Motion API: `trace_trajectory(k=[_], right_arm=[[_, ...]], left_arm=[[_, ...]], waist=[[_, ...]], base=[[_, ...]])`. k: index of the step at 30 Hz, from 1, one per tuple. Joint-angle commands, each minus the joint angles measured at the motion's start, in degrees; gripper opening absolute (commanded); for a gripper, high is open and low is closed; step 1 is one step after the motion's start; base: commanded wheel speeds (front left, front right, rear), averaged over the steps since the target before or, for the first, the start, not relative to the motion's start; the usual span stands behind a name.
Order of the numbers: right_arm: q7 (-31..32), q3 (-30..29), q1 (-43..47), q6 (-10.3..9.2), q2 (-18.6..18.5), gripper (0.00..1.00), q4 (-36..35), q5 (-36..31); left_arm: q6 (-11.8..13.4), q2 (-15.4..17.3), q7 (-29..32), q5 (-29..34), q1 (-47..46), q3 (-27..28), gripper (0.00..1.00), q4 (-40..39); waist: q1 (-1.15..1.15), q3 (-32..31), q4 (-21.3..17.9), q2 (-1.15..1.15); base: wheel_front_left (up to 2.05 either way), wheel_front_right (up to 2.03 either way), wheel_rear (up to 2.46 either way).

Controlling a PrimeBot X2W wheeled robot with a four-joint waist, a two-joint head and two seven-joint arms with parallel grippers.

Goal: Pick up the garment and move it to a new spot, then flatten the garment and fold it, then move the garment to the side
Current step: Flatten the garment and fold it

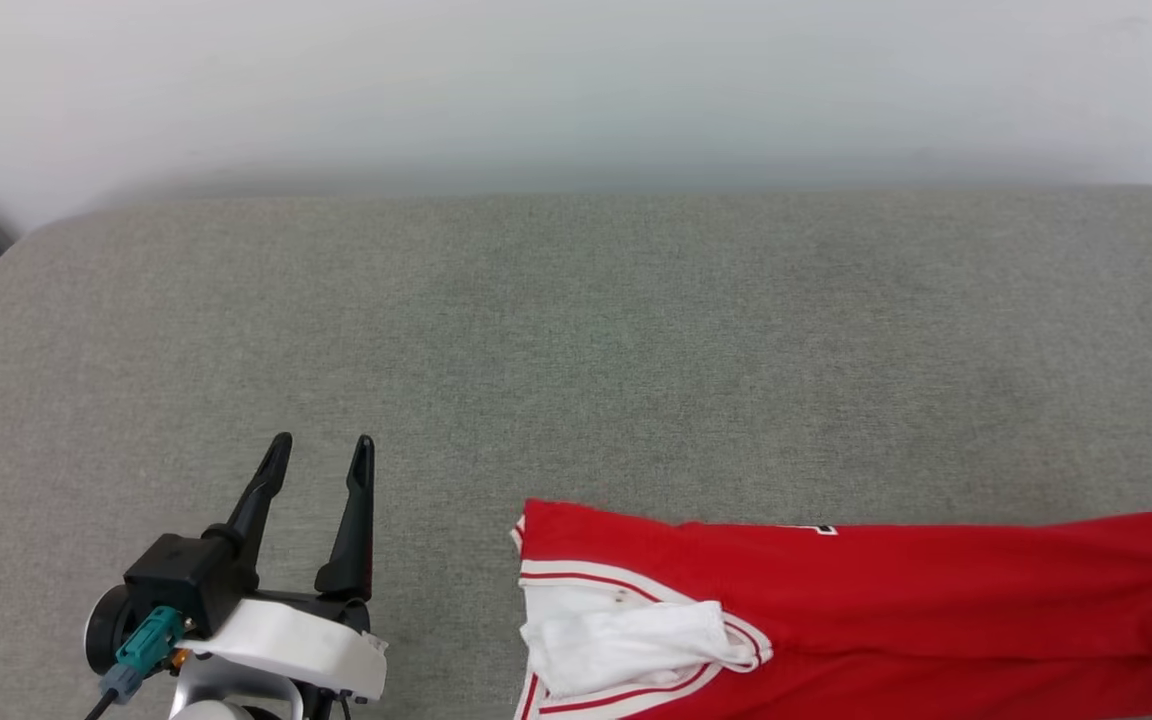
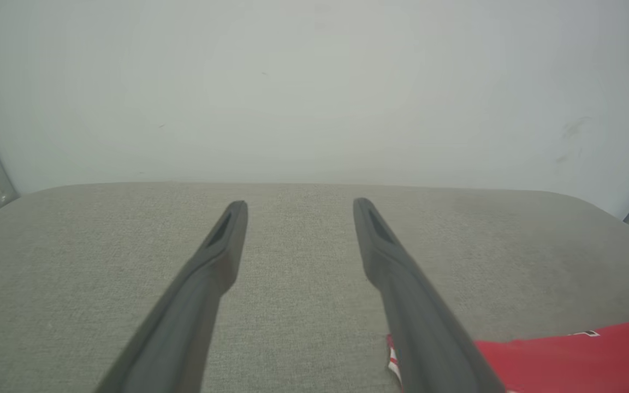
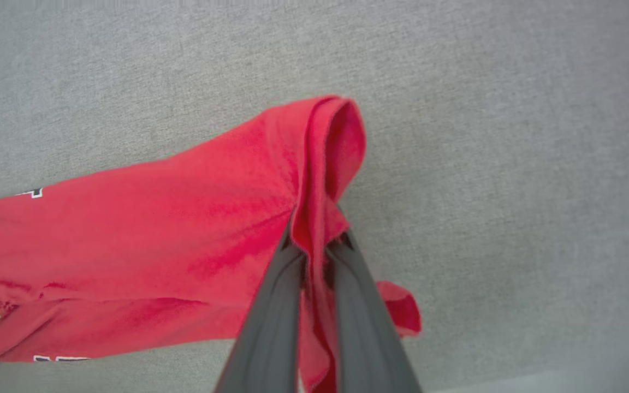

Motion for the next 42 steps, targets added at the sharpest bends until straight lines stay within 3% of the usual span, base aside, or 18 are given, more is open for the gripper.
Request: trace_trajectory(k=[1, 3, 11, 16, 25, 30, 32, 33, 34, 38, 42], right_arm=[[0.79, -1.12, -0.18, -0.04, -0.06, 0.0, 0.09, -0.52], [2.48, -2.15, -0.12, -0.04, 0.75, 0.0, -0.06, -0.54], [13.89, -2.25, -1.1, -0.03, 13.91, 0.0, -2.22, 10.92], [15.78, 1.61, -1.0, -0.03, 17.14, 0.0, -3.49, 18.98], [4.32, 19.16, -5.15, -0.03, 17.43, 0.0, 3.39, 35.31], [-4.94, 28.94, -8.12, -0.03, 17.38, 0.0, 8.53, 38.59], [-8.79, 31.53, -9.1, -0.03, 17.37, 0.0, 11.45, 36.97], [-10.67, 32.45, -9.87, -0.03, 17.32, 0.46, 12.74, 35.6], [-12.2, 33.35, -10.45, -0.03, 17.32, 1.0, 14.04, 34.76], [-16.07, 36.19, -12.38, -0.03, 17.34, 1.0, 15.73, 33.17], [-20.03, 38.36, -13.2, -0.03, 14.77, 1.0, 11.61, 29.24]], left_arm=[[0.34, 0.02, 0.18, 0.2, 0.64, -0.05, 1.0, -0.24], [0.42, 0.19, 0.26, 0.36, 1.03, -0.32, 1.0, -0.38], [0.06, 0.08, 0.91, -0.06, 0.96, -1.23, 1.0, -0.07], [-0.22, -0.24, 1.3, 0.03, 0.06, -2.09, 1.0, 0.25], [-0.84, -1.31, 1.07, -0.12, -1.78, -3.27, 1.0, 1.22], [-1.13, -1.9, 0.77, -0.22, -2.88, -3.71, 1.0, 1.85], [-1.17, -2.18, 0.52, -0.28, -3.02, -3.84, 1.0, 2.17], [-1.22, -2.31, 0.42, -0.37, -3.15, -3.92, 1.0, 2.34], [-1.3, -2.48, 0.34, -0.39, -3.42, -3.97, 1.0, 2.47], [-1.49, -2.76, -0.18, -0.57, -3.53, -3.79, 1.0, 3.23], [-1.35, -2.86, -0.69, -0.67, -3.17, -3.61, 1.0, 4.22]], waist=[[0.0, -0.5, -0.31, 0.0], [0.0, -0.79, -0.45, 0.0], [0.0, -2.56, 0.71, 0.0], [0.0, -2.7, 2.36, 0.0], [0.0, -1.37, 5.76, 0.0], [0.0, -0.09, 7.32, 0.0], [0.0, 0.48, 7.71, 0.0], [0.0, 0.84, 7.87, 0.0], [0.0, 1.16, 7.98, 0.0], [0.0, 1.84, 7.63, 0.0], [0.0, 1.28, 6.47, 0.0]], base=[[0.0, 0.0, 0.0], [0.0, 0.0, 0.0], [0.0, 0.0, 0.0], [0.0, 0.0, 0.0], [0.0, 0.0, 0.0], [0.0, 0.0, 0.0], [0.0, 0.0, 0.0], [0.0, 0.0, 0.0], [0.0, 0.0, 0.0], [0.0, 0.0, 0.0], [0.0, 0.0, 0.0]])
